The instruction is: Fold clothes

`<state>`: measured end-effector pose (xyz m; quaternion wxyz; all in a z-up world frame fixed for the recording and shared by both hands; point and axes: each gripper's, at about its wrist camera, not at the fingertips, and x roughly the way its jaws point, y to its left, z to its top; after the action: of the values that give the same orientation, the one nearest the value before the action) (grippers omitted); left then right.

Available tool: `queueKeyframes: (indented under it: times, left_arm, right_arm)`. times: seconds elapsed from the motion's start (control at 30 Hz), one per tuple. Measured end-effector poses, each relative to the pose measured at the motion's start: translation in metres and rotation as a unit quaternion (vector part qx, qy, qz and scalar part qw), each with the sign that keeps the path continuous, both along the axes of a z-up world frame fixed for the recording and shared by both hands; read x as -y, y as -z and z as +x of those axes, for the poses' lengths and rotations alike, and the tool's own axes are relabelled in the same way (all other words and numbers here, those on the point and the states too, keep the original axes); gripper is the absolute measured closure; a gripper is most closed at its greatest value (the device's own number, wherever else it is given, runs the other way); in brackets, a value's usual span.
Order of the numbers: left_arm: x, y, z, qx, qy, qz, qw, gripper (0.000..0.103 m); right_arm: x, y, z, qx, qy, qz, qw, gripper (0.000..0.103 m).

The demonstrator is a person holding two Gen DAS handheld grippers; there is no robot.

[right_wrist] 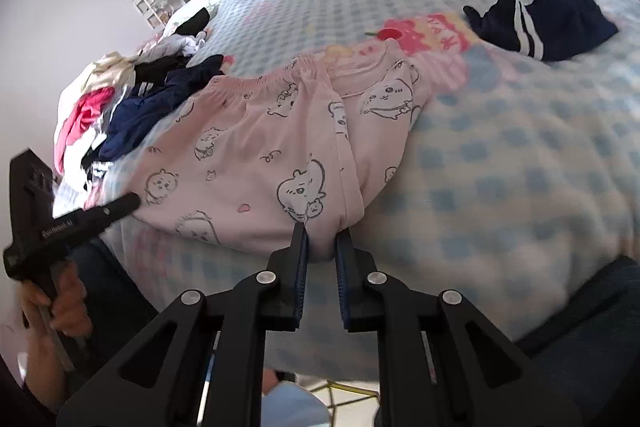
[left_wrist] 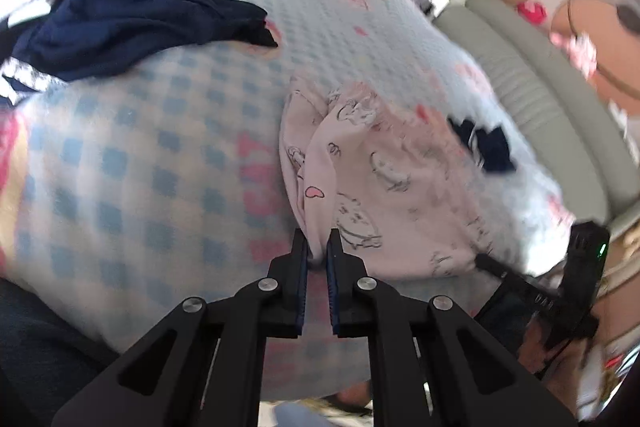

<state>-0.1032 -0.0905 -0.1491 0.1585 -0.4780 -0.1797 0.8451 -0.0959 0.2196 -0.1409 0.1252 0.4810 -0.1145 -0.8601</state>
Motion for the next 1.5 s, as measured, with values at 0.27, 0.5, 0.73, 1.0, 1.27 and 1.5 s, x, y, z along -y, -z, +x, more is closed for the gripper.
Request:
queueKeyframes:
  times: [0.27,0.5,0.73,1.0,1.27,1.5]
  left_arm:
    - [0.019,0.005,-0.004,0.017,-0.041,-0.010,0.9990,0.097]
    - [-0.019,-0.026,-0.008,-0.052,0.018,-0.051,0.9972,0.079]
    - [-0.068,-0.007,-0.033,-0.041,0.062,-0.088,0.9933,0.058]
    - [-0.037,0.010,-0.037,-0.008,0.019,-0.087,0.9960,0.074]
    - [-0.029,-0.016,-0.028,-0.054,0.013,-0.074,0.9957,0.065]
    - [-0.061,0.006,-0.045,-0.034,0.068,-0.112,0.9908,0.064]
  right_arm:
    - [-0.004,-0.004,-0.005,0.006,0.008,0.031,0.999,0.085]
    - [-0.001,-0.026,-0.013,-0.019,0.013,0.041,0.999,0.080]
    - [0.020,-0.018,-0.023,-0.018,-0.013,0.070,0.997,0.065]
    - [0.014,0.015,-0.019,0.012,0.002,0.103,0.995,0.076]
    - [-0.007,-0.019,-0.019,-0.020,0.036,0.074,0.996,0.064]
    - [0.038,0.002,-0.041,-0.010,-0.019,0.099,0.995,0.064]
